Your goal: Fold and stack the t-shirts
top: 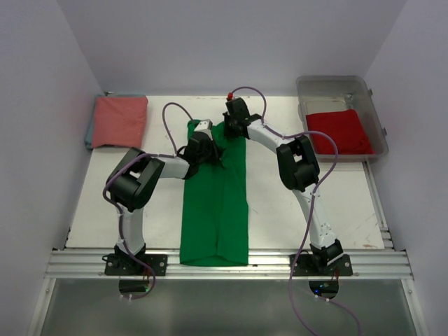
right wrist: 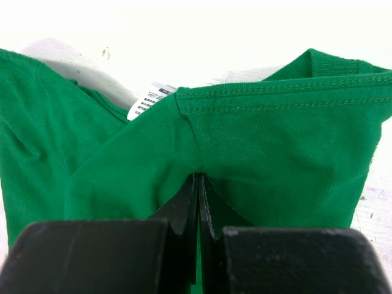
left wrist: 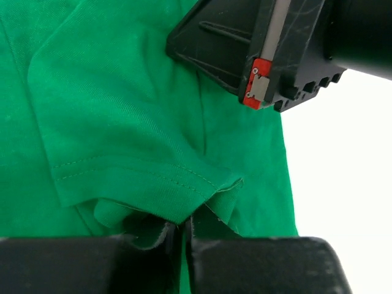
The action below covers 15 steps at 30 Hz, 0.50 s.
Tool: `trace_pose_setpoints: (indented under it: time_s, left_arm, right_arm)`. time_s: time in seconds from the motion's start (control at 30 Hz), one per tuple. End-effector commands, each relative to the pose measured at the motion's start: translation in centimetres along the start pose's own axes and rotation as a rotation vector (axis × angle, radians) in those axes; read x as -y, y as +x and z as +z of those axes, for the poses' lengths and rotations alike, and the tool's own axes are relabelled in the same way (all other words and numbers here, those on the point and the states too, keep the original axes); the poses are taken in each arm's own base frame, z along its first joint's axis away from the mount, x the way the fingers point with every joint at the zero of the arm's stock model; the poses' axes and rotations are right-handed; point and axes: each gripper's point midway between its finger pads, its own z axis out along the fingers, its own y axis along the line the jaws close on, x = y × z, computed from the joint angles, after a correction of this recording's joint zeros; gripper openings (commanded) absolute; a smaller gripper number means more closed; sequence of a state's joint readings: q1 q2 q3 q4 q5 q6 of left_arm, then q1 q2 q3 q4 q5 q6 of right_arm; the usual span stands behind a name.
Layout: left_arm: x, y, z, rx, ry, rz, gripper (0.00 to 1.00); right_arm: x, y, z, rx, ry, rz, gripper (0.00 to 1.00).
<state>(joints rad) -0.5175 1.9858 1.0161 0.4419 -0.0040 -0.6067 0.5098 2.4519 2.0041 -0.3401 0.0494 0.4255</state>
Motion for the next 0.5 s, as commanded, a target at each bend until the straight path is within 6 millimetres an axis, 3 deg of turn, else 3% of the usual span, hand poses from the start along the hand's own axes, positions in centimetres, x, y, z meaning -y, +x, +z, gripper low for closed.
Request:
trace_pose_setpoints:
  time_s: [0.0, 0.03, 0.13, 0.47]
  left_arm:
    - [0.7, -3.3, -0.5, 0.084, -0.006, 0.038, 0.12]
    - [0.3, -3.2, -0.4, 0.074, -0.022, 0.045, 0.24]
    - [0.5, -3.5, -0.1, 0.079, -0.021, 0.046, 0.39]
    - [0.4, -3.1, 1.4, 0.060, -0.020, 0.061, 0.48]
  right_arm:
    - [6.1, 8.8, 1.4, -0.262, 0.167, -0.029, 0.00]
    - [6.1, 8.8, 1.3, -0.262, 0.165, -0.029, 0.00]
    - [6.1, 8.8, 1.3, -0.262, 0.167, -0.029, 0.00]
    - [6.3, 8.9, 1.2, -0.265, 0.170, -0.034, 0.00]
